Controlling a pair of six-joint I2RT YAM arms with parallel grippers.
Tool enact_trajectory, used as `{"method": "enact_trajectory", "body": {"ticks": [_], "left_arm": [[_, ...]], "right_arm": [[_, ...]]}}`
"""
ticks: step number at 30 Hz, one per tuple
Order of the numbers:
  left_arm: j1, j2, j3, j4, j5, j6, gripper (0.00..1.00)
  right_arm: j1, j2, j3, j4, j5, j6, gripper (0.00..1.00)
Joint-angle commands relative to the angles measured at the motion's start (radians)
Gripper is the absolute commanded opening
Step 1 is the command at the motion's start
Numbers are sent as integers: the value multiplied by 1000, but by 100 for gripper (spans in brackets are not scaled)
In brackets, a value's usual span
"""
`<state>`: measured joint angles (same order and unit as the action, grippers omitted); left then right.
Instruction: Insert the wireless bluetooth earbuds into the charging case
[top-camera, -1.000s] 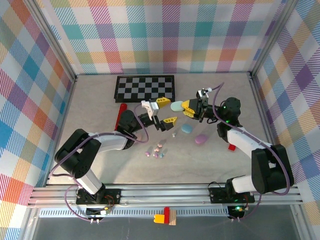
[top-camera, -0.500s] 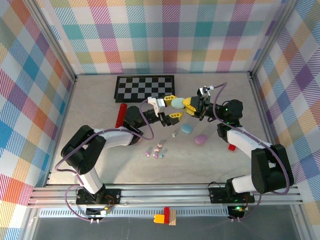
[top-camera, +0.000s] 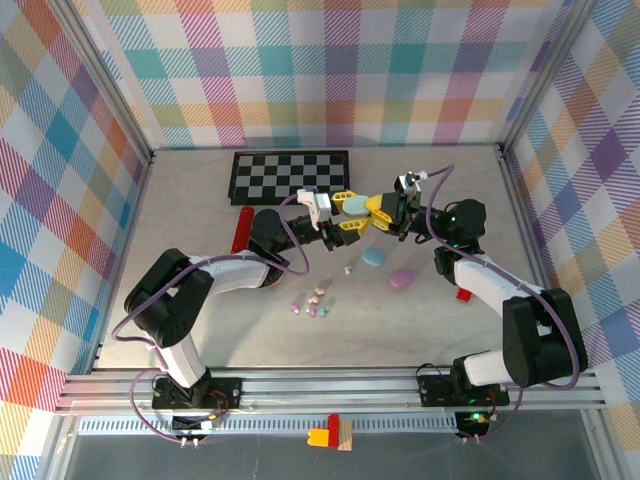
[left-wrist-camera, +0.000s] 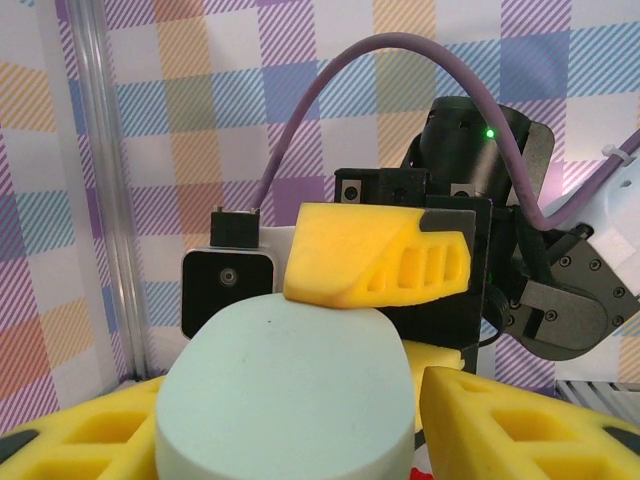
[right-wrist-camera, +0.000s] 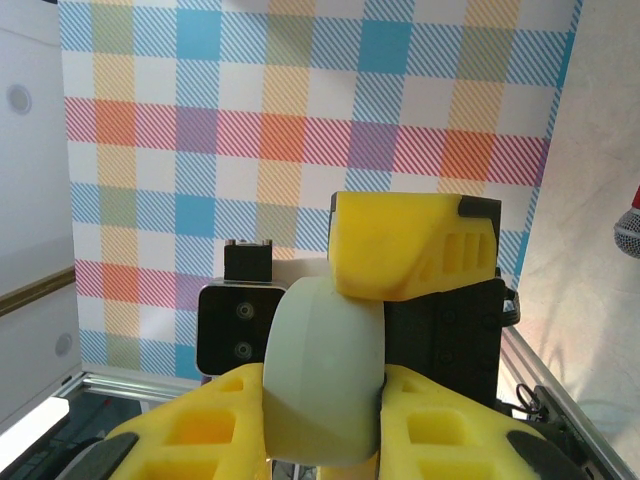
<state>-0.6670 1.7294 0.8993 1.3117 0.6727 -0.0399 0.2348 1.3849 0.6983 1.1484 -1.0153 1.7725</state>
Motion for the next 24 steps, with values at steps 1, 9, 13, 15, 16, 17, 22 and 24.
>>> {"method": "enact_trajectory", "body": {"ticks": [1,9,13,15,16,17,22,24], "left_arm": [[-12,14,25,44,38,-15,50],[-14,17,21,43,55,-2,43],[-14,16,18,43,58,5,43],[-14,14,18,42,60,6,38],[-13,13,16,42,59,5,35],[-14,9,15,42,59,0,33],[-12,-9,-8,39,59,-12,33],[-11,-19,-23,37,61,-13,33]], "right_arm": [[-5,-7,7,32,4,-20,18],[-5,-7,10,31,6,-12,18],[-5,-5,13,32,6,-4,18],[-5,-4,13,23,8,-7,20],[-5,-6,12,17,9,-12,25],[-5,-7,10,12,13,-16,31],[-29,-22,11,-47,8,-54,65],[-51,-39,9,-115,2,-100,73]]}}
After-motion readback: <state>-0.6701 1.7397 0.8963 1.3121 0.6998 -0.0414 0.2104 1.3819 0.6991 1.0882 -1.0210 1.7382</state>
